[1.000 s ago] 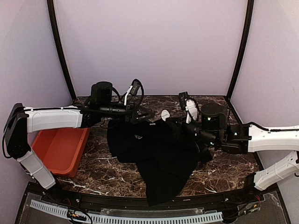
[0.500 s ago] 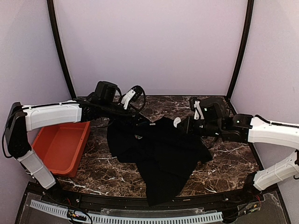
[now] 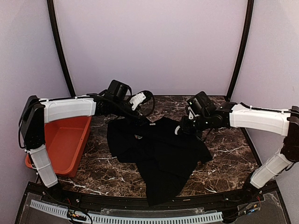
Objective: Pin the brooch onto the clothing
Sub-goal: Pick up the clothing with brooches at the center of the board.
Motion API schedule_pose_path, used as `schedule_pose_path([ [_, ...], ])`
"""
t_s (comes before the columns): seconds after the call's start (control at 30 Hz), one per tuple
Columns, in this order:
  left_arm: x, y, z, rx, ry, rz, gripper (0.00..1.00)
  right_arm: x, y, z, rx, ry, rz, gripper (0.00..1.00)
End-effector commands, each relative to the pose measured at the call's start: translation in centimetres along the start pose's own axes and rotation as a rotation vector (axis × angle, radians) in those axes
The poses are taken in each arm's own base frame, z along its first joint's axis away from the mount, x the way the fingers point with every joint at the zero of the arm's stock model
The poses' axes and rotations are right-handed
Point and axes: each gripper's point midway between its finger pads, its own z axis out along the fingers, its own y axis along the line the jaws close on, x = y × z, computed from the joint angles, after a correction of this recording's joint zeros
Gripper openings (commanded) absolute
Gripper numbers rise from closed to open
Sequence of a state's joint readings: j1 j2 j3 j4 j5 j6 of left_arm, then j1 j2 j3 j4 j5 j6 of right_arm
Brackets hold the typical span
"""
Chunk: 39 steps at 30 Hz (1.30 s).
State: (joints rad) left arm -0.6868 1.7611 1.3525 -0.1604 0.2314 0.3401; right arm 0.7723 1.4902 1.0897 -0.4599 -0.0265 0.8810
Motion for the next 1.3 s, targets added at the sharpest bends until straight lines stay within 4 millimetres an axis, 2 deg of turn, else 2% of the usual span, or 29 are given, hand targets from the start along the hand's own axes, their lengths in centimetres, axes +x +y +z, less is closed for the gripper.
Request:
schedule_pose_path([
  [0.0,0.1,0.7,2.7,0.026,0.04,0.072,0.93,-1.3,-0.3,-1.9,0.004,-0.045,0.022,0.0],
  [0.03,0.8,-0.3,3.8,0.09,0.057,0.065,0.91,-1.4,-0.5,-2.1,0.005,-0.05,0.025,0.0],
  [0.07,-0.1,-0.4,3.9,0.11,0.04,0.078,0.89,-1.7,-1.0,-2.4,0.024,-0.071,0.026,0.0],
  [0.1,0.4,-1.2,4.7,0.162,0.049,0.072,0.87,-1.7,-1.4,-2.7,0.033,-0.081,0.026,0.0],
  [0.13,-0.4,-1.4,4.8,0.18,0.032,0.085,0.86,-1.8,-1.7,-3.0,0.041,-0.089,0.026,0.0],
  [0.23,-0.4,-2.8,6.1,0.262,0.01,0.103,0.82,-1.8,-2.8,-3.7,0.065,-0.111,0.035,0.0],
  [0.37,-0.7,-4.6,7.7,0.299,0.004,0.186,0.76,-0.7,-3.8,-3.5,0.067,-0.082,0.073,0.0],
  [0.47,0.0,-6.1,9.2,0.312,0.042,0.271,0.75,0.3,-4.3,-3.1,0.063,-0.045,0.115,0.0],
  [0.5,-0.6,-6.1,9.4,0.302,0.037,0.303,0.74,0.4,-4.4,-3.0,0.063,-0.038,0.121,0.0],
  [0.53,0.0,-6.6,10.0,0.316,0.057,0.31,0.73,0.6,-4.5,-3.0,0.065,-0.036,0.125,0.0],
  [0.57,-0.8,-6.5,10.1,0.309,0.046,0.327,0.72,0.7,-4.6,-3.0,0.066,-0.034,0.129,0.0],
  [0.6,0.0,-6.8,10.7,0.323,0.07,0.324,0.69,0.8,-4.7,-3.0,0.067,-0.034,0.132,0.0],
  [0.63,-0.6,-6.7,10.8,0.32,0.063,0.328,0.68,0.8,-4.7,-3.2,0.062,-0.038,0.134,0.0],
  [0.83,1.5,-7.8,12.3,0.353,0.128,0.328,0.63,0.5,-4.8,-4.3,0.05,-0.072,0.142,0.0],
  [0.97,3.2,-8.2,13.3,0.345,0.174,0.334,0.56,0.3,-4.9,-4.5,0.05,-0.082,0.144,0.0],
  [1.27,4.5,-9.6,13.3,0.414,0.199,0.319,0.54,1.0,-5.4,-4.0,0.064,-0.061,0.144,0.0],
])
